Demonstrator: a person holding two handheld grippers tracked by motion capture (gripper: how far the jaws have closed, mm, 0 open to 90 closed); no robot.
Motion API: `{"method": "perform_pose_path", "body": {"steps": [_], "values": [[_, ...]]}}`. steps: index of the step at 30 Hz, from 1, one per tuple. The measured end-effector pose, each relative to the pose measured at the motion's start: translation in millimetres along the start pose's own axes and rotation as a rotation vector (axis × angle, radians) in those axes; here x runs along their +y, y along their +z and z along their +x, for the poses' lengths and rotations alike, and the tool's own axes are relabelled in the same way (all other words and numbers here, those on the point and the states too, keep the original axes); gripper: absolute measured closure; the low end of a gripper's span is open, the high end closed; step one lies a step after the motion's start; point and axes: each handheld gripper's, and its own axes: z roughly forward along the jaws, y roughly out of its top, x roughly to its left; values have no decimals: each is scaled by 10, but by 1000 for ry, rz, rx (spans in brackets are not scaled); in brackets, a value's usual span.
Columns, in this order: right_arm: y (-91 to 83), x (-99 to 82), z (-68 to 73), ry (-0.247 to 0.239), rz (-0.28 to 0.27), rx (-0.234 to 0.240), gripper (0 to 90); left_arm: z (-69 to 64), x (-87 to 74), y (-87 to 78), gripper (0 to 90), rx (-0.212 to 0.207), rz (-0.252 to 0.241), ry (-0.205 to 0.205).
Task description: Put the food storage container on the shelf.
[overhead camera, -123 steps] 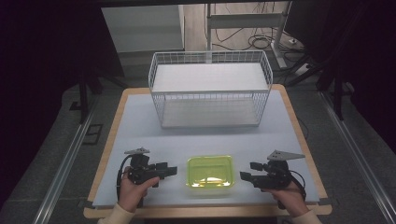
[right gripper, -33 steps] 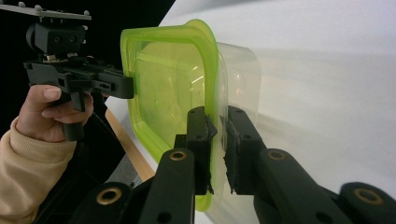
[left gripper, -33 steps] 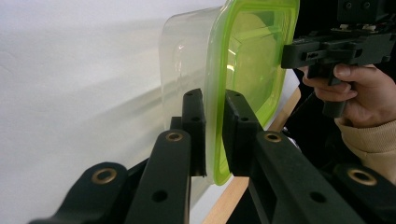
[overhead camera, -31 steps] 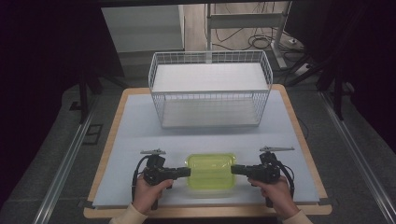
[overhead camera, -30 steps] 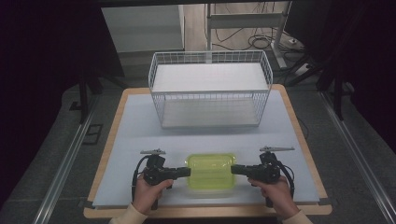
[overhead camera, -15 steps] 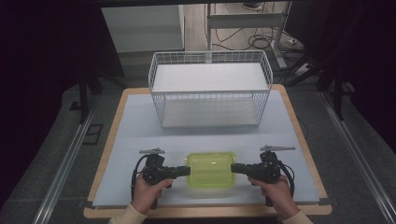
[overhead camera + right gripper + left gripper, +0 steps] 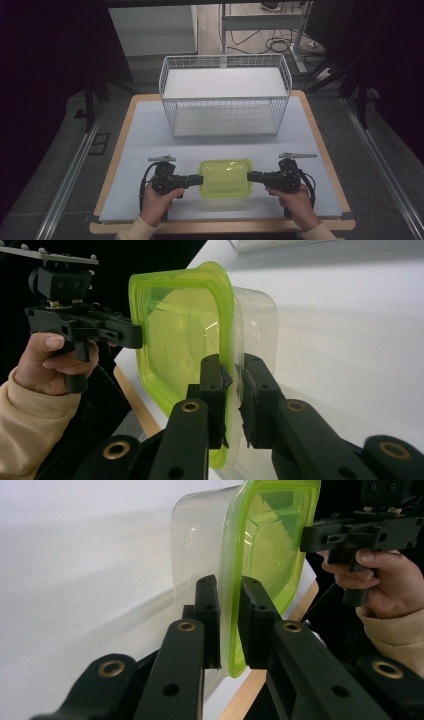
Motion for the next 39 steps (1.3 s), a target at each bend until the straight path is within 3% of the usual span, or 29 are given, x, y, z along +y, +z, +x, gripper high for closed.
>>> {"method": "perform_pose_path", "body": {"steps": [39], "values": [[-141,497,144,-66,-70,-14,809,-187,538,-164,807,15,-67,70]]}}
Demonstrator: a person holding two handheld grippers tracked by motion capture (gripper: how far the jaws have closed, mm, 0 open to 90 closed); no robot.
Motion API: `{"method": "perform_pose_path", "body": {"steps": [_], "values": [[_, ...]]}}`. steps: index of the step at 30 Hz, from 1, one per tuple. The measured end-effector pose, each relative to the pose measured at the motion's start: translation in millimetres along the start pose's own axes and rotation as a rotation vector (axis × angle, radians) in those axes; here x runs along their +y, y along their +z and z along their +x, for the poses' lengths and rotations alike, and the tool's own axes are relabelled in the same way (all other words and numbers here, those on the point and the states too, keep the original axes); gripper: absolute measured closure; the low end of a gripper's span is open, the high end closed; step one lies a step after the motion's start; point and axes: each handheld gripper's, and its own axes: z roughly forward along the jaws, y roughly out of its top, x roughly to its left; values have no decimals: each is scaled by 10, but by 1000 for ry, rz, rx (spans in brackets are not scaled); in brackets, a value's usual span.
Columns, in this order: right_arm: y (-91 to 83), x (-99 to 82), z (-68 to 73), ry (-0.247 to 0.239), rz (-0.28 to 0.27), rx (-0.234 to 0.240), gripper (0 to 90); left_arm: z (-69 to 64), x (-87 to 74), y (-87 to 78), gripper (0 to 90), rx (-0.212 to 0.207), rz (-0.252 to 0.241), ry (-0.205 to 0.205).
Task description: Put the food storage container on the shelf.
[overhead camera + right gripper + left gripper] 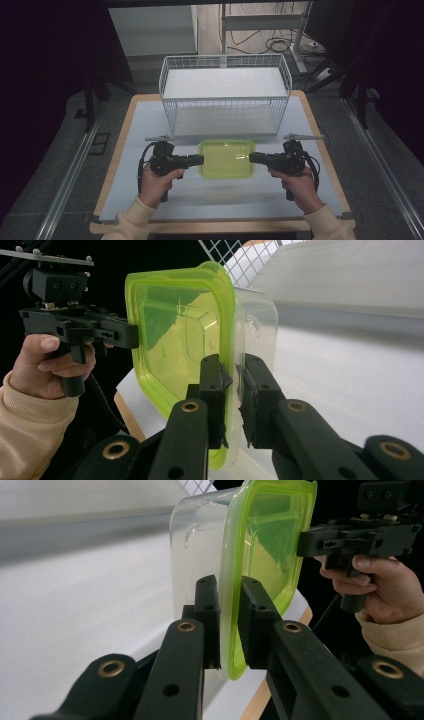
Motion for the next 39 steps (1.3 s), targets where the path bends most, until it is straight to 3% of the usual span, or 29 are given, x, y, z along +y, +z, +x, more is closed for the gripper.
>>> {"method": "perform_pose_path", "body": {"steps": [12,26,39], "values": [[39,158,48,-14,-7,-9,808,-18,159,-77,808,27,-15,23],[-5,496,160,-64,-46,-20,807,-80,446,-168,809,24,-66,35],[-54,820,189,-106,-66,-32,807,-87,722,-198,809,7,-75,36]]}}
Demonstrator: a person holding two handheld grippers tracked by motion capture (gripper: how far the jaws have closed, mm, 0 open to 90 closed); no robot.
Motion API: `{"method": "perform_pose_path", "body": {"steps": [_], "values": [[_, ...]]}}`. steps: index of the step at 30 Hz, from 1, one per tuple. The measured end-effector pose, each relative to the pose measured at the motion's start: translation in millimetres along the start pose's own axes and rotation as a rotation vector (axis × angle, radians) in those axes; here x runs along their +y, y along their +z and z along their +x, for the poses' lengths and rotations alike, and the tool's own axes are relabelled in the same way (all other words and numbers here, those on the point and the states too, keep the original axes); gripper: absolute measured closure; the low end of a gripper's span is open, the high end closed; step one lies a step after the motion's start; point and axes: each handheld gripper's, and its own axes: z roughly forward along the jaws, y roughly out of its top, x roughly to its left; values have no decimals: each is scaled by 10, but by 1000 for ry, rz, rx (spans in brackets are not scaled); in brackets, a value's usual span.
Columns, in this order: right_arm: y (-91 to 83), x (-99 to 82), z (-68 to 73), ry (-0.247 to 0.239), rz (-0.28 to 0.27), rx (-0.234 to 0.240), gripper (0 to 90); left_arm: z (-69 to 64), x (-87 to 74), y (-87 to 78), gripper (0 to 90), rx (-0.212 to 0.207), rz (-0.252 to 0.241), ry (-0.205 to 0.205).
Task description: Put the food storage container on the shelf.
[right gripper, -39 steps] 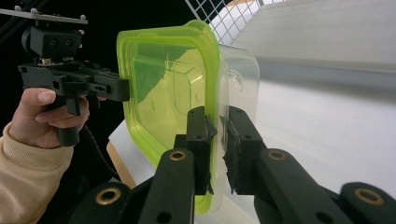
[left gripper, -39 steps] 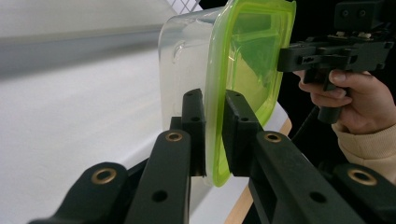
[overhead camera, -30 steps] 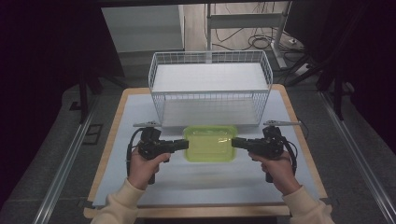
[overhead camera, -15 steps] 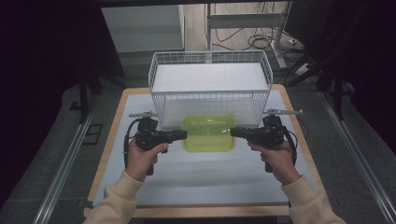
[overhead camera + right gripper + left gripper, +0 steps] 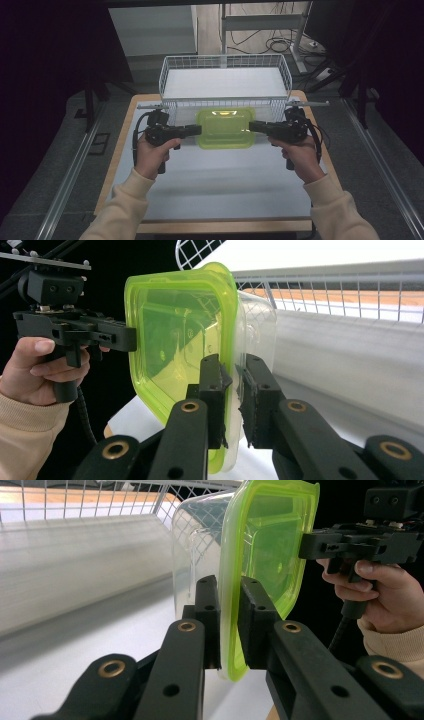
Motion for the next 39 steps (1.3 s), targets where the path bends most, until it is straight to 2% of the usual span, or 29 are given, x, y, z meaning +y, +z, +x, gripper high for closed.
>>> {"method": "perform_pose_path", "body": {"steps": [15,24,30,39], "values": [[66,275,-34,-9,-17,-8,805,73,321,-13,809,5,-12,18],[118,414,-101,-16,-23,-16,805,164,469,29,810,-4,-6,8],[140,540,-124,-20,-20,-32,804,197,568,59,810,-3,-19,2],[203,685,-206,-12,-39,-44,803,257,767,96,810,13,-19,24]]}}
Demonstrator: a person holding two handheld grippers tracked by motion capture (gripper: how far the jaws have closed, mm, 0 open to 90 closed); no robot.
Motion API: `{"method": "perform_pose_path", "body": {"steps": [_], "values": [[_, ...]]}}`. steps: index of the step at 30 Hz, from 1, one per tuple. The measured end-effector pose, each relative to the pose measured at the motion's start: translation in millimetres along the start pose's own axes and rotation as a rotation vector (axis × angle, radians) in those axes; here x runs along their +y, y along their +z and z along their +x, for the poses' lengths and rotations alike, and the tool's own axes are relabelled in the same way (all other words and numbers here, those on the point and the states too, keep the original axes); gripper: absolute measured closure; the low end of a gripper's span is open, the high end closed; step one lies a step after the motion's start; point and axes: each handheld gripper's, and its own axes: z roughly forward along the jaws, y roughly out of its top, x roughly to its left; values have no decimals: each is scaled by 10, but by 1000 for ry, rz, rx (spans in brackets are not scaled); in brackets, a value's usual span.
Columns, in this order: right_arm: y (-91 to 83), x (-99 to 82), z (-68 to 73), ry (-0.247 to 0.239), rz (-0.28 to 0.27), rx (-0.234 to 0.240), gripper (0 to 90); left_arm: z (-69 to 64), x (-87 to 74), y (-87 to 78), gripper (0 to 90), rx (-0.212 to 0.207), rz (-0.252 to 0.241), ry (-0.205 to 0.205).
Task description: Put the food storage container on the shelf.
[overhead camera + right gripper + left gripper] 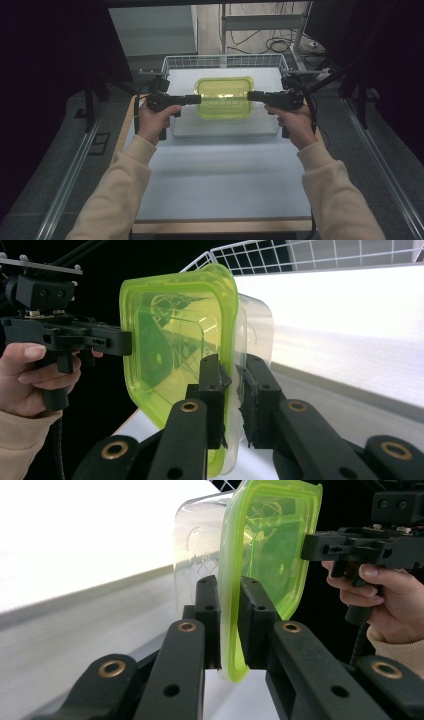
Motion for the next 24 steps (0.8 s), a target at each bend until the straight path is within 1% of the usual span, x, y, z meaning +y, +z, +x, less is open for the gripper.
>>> {"method": "perform_pose_path", "body": {"steps": [3,4,5,6,7,8,9,11,12,13,14,17,18,19,22,24], "values": [[14,33,-15,2,-2,-1,804,16,39,8,810,1,1,0],[29,73,-23,1,-2,-4,803,24,63,7,810,1,0,0],[29,73,-23,1,-2,-4,803,31,91,7,810,3,-1,1],[44,123,-30,-4,-7,-8,803,47,150,11,810,4,-4,-2],[44,123,-30,-4,-7,-8,803,47,150,11,810,4,-4,-2],[60,181,-45,-1,-7,-10,803,54,182,14,810,5,-4,-3],[60,181,-45,-1,-7,-10,803,56,216,17,810,7,-2,-3],[79,238,-65,0,-14,-15,803,57,284,16,810,14,-1,4],[92,296,-79,1,-22,-19,802,56,349,23,810,20,-5,8],[92,325,-83,1,-27,-22,803,56,349,23,810,20,-5,8],[92,325,-83,1,-27,-22,803,58,379,28,810,19,-6,7],[96,400,-101,-3,-38,-25,802,76,462,44,810,21,0,13],[104,438,-116,0,-39,-30,802,103,510,69,810,20,1,12],[104,438,-116,0,-39,-30,802,103,510,69,810,20,1,12],[126,481,-153,8,-37,-39,802,167,571,119,809,15,2,-2],[157,516,-198,22,-33,-47,802,210,602,159,807,18,9,1]]}}
